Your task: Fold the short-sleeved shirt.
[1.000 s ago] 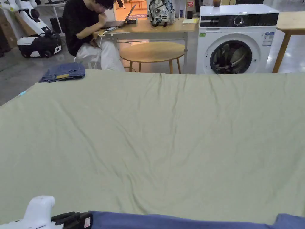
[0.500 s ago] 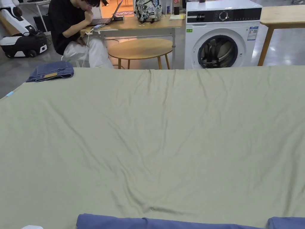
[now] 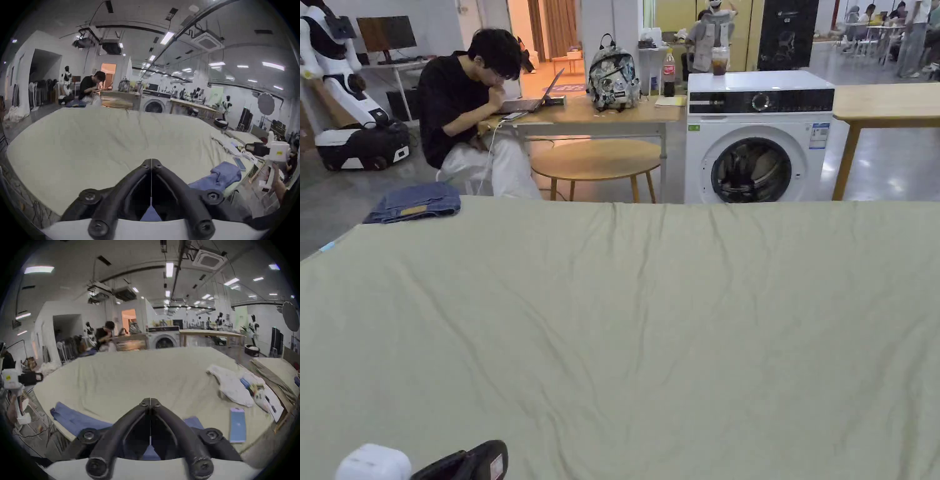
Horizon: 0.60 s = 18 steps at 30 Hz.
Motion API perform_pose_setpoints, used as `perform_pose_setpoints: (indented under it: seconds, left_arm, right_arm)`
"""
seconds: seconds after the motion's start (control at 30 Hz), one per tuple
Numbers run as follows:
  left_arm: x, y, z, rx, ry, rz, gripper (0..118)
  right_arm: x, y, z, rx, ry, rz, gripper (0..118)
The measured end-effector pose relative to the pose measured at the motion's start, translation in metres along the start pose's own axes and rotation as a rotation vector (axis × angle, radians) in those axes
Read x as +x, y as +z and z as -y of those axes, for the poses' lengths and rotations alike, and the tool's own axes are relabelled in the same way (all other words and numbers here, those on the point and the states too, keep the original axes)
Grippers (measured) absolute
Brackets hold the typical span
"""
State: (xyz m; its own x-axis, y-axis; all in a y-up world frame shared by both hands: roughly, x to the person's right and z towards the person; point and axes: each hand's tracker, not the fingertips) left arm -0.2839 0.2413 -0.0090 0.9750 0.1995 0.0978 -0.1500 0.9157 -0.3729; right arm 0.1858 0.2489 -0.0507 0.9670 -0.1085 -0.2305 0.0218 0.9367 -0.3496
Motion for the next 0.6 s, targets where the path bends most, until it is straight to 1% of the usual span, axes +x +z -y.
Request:
perform_pose_setpoints:
  seconds: [0.03,0.07,0.1,0.13,0.23,0.33,0.37,0.4,0.43,0.47,0.5,0.6]
  left_arm:
    - [-0.001,0.0,0.001,-0.012,0.028,0.028,0]
    - [-0.005,0.001,0.003,-0.009,0.068,0.082,0]
    - [-0.005,0.005,0.003,0.033,0.082,0.071,0]
    - [-0.007,0.007,0.002,0.02,0.083,0.064,0]
    - [-0.018,0.017,0.0,0.02,0.073,0.027,0]
    - [-0.045,0.028,0.002,0.046,0.183,0.068,0]
    - [-0.056,0.029,0.005,0.05,0.226,0.052,6]
    - [-0.071,0.028,0.009,0.028,0.271,0.034,29]
    - [-0.089,0.025,0.015,-0.014,0.316,0.018,55]
    - [-0.099,0.021,0.021,-0.053,0.363,0.024,69]
    - [-0.111,0.019,0.03,-0.068,0.398,0.031,69]
    - [-0.158,0.008,0.064,-0.176,0.596,0.123,69]
  right_arm:
    - [0.0,-0.007,0.0,-0.023,-0.002,-0.045,0]
    - [-0.003,-0.01,-0.001,-0.027,0.002,-0.029,0]
    - [-0.006,-0.011,0.0,-0.021,0.012,-0.022,0]
    - [-0.006,-0.011,-0.001,-0.019,0.022,-0.028,0]
    - [-0.006,-0.014,0.002,-0.029,0.018,-0.042,0]
    - [-0.005,-0.013,0.006,-0.045,0.012,-0.045,0]
    - [-0.003,-0.012,0.008,-0.053,0.0,-0.051,0]
    - [0.0,-0.011,0.011,-0.061,-0.017,-0.059,0]
    - [0.002,-0.011,0.016,-0.073,-0.038,-0.069,0]
    - [0.005,-0.01,0.02,-0.082,-0.057,-0.073,0]
    - [0.008,-0.009,0.023,-0.089,-0.073,-0.071,0]
    - [0.015,-0.009,0.033,-0.121,-0.13,-0.044,0]
